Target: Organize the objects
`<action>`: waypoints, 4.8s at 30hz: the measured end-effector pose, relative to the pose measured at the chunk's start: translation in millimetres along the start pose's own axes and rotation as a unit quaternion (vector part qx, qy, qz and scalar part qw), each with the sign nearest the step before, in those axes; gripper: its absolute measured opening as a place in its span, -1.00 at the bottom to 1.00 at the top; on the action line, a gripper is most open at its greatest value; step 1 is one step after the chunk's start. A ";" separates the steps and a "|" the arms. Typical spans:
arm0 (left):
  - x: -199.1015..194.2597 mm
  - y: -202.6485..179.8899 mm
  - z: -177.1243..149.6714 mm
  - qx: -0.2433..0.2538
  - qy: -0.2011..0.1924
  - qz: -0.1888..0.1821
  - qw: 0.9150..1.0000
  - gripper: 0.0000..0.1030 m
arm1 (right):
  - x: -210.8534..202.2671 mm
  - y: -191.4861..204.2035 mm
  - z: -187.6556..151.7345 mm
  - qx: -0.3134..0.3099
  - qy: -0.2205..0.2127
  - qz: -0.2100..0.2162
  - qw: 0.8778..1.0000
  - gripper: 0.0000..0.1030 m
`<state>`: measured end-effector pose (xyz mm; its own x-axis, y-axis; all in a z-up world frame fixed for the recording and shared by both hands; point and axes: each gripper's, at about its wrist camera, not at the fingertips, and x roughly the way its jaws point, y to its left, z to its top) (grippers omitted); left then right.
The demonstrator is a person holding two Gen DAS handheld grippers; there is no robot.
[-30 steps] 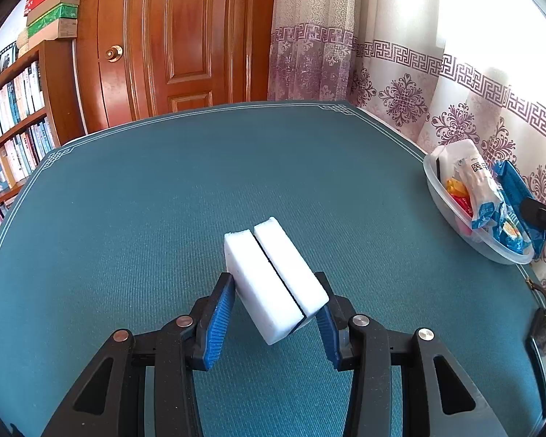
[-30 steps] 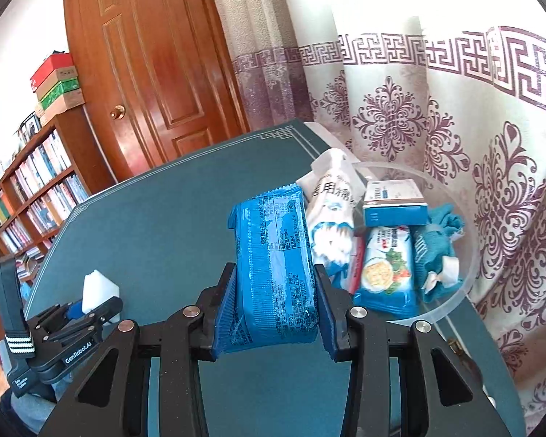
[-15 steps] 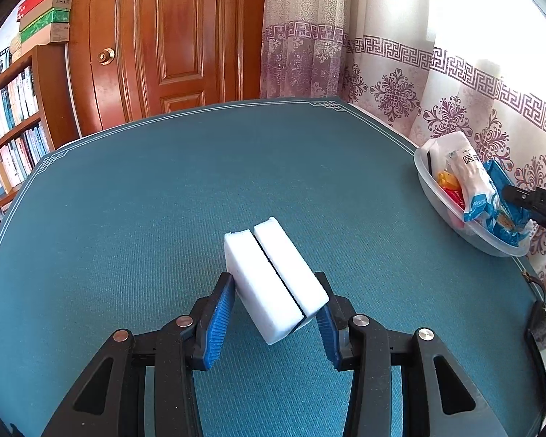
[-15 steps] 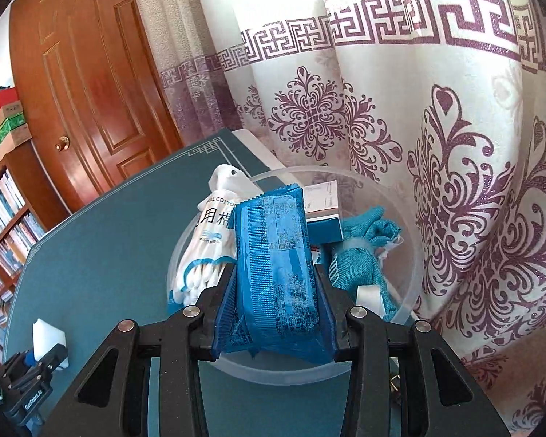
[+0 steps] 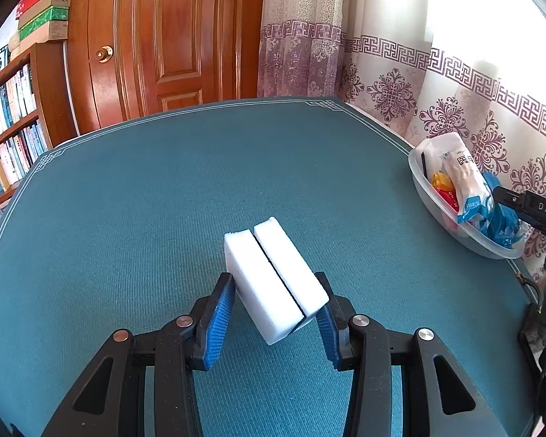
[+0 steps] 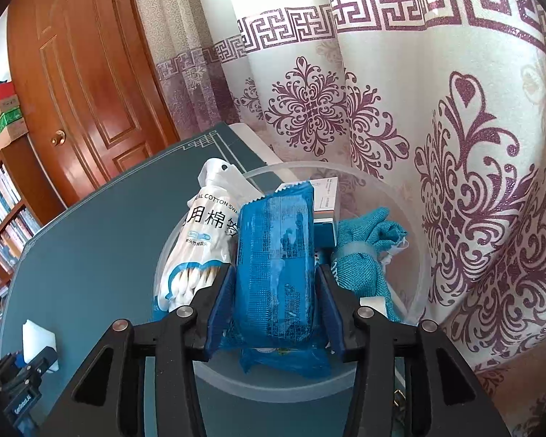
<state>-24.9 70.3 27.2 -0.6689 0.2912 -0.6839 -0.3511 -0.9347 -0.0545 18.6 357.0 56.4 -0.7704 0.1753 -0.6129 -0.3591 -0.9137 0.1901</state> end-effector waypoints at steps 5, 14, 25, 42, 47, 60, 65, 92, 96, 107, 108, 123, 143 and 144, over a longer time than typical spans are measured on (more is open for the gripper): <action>-2.8 -9.5 0.2 0.001 0.003 -0.009 1.000 -0.11 | -18.0 -1.1 -4.3 -0.010 -0.017 -0.001 1.000 0.27; -6.6 -34.0 3.3 0.009 0.006 -0.030 0.999 -0.11 | -45.6 -14.9 -19.9 -0.020 -0.020 -0.001 1.000 0.27; -9.4 -83.1 18.9 0.043 0.005 -0.076 0.996 -0.11 | -62.7 -26.0 -42.3 -0.047 -0.008 0.012 0.999 0.27; -6.1 -175.7 70.2 0.103 -0.011 -0.148 0.983 -0.11 | -61.1 -47.5 -56.8 -0.052 0.006 0.037 0.998 0.27; 0.2 -200.9 82.5 0.123 -0.014 -0.173 0.977 -0.10 | -60.5 -50.7 -57.8 -0.049 0.003 0.041 0.998 0.27; 49.1 -231.3 91.2 0.122 0.035 -0.227 0.965 -0.06 | -57.7 -62.4 -55.6 -0.031 0.004 0.045 0.999 0.27; 54.8 -230.5 94.9 0.120 0.033 -0.226 0.966 0.26 | -58.2 -62.1 -55.9 -0.032 0.002 0.042 0.999 0.27; 10.1 -195.9 79.6 0.109 -0.042 -0.097 0.988 0.99 | -67.4 -56.5 -53.9 -0.035 0.002 0.042 0.999 0.35; 2.6 -195.9 73.3 0.134 -0.052 -0.048 0.988 0.99 | -69.9 -57.8 -51.4 -0.032 -0.001 0.033 0.999 0.41; -21.4 -187.4 64.2 0.140 -0.074 -0.014 0.987 0.99 | -73.2 -52.8 -49.2 -0.041 0.002 0.020 0.999 0.74; -23.2 -186.2 63.6 0.139 -0.076 -0.012 0.987 0.99 | -74.0 -52.4 -48.5 -0.042 0.000 0.017 0.999 0.77; -28.7 -168.7 55.1 0.121 -0.067 0.033 0.990 0.99 | -73.4 -39.5 -24.2 -0.084 -0.005 -0.021 0.996 0.96; -27.4 -167.5 48.6 0.127 -0.049 0.039 0.990 0.99 | -71.7 -31.5 -23.6 -0.116 0.007 -0.030 0.993 0.96; -27.4 -167.8 48.5 0.127 -0.049 0.040 0.990 0.99 | -72.0 -32.0 -23.2 -0.116 0.006 -0.030 0.993 0.96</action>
<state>20.6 229.0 90.4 -0.7570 0.2491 -0.6040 -0.4402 -0.8776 0.1898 97.8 365.1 76.7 -0.7440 0.2288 -0.6278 -0.2725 -0.9618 -0.0276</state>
